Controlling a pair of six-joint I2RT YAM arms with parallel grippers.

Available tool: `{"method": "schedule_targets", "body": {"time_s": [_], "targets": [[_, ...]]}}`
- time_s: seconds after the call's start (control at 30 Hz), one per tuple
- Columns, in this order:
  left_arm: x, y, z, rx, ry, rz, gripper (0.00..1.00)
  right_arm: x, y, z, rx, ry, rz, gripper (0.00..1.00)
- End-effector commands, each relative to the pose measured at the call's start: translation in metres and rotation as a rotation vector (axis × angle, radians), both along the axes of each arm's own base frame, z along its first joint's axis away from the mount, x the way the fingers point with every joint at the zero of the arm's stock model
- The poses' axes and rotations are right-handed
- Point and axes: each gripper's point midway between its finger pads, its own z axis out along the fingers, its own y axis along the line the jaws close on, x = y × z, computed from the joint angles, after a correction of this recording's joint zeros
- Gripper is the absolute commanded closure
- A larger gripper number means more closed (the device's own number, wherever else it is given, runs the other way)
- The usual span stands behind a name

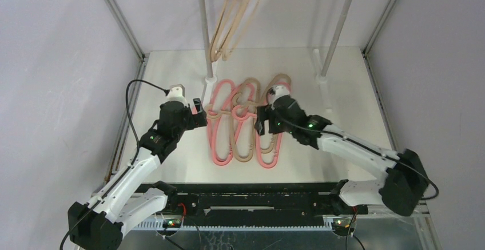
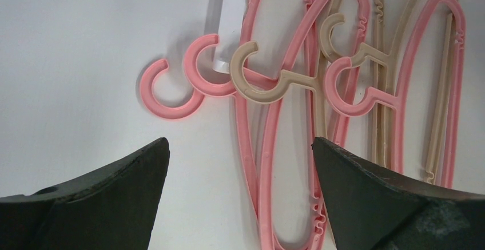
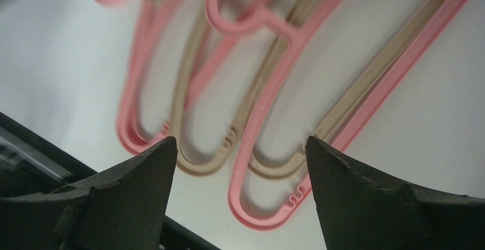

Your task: Organize the hangers

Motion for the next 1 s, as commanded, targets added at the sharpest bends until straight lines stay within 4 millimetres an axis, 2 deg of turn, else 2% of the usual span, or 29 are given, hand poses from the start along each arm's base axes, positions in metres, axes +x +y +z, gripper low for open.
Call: {"method": "schedule_targets", "body": {"time_s": [0.0, 0.33, 0.43, 0.57, 0.6, 0.7, 0.73, 0.87, 0.97], "targets": [[0.007, -0.005, 0.022, -0.048, -0.064, 0.007, 0.01, -0.017, 0.012, -0.049, -0.135, 0.072, 0.037, 0.13], [0.002, -0.006, 0.015, -0.055, -0.058, -0.005, 0.01, -0.036, 0.046, -0.115, -0.163, 0.257, 0.088, 0.3], [0.001, -0.006, 0.012, -0.054, -0.053, -0.004, 0.01, -0.038, 0.047, -0.127, -0.173, 0.288, 0.079, 0.3], [0.0, -0.006, 0.01, -0.056, -0.05, -0.005, 0.0, -0.037, 0.044, -0.138, -0.204, 0.3, 0.073, 0.41], [0.0, -0.006, 0.009, -0.057, -0.049, -0.005, 0.01, -0.037, 0.044, -0.14, -0.207, 0.305, 0.073, 0.47], [0.0, -0.006, 0.008, -0.054, -0.046, -0.006, 0.01, -0.038, 0.042, -0.141, -0.206, 0.313, 0.067, 0.83], [0.0, -0.005, 0.008, -0.052, -0.047, -0.004, 0.0, -0.037, 0.041, -0.14, -0.207, 0.31, 0.059, 0.91], [0.002, -0.007, 0.009, -0.057, -0.046, -0.007, 0.01, -0.037, 0.035, -0.13, -0.209, 0.289, 0.051, 1.0], [0.003, -0.008, 0.011, -0.059, -0.046, -0.01, 0.01, -0.039, 0.03, -0.115, -0.193, 0.281, 0.048, 1.0]]}}
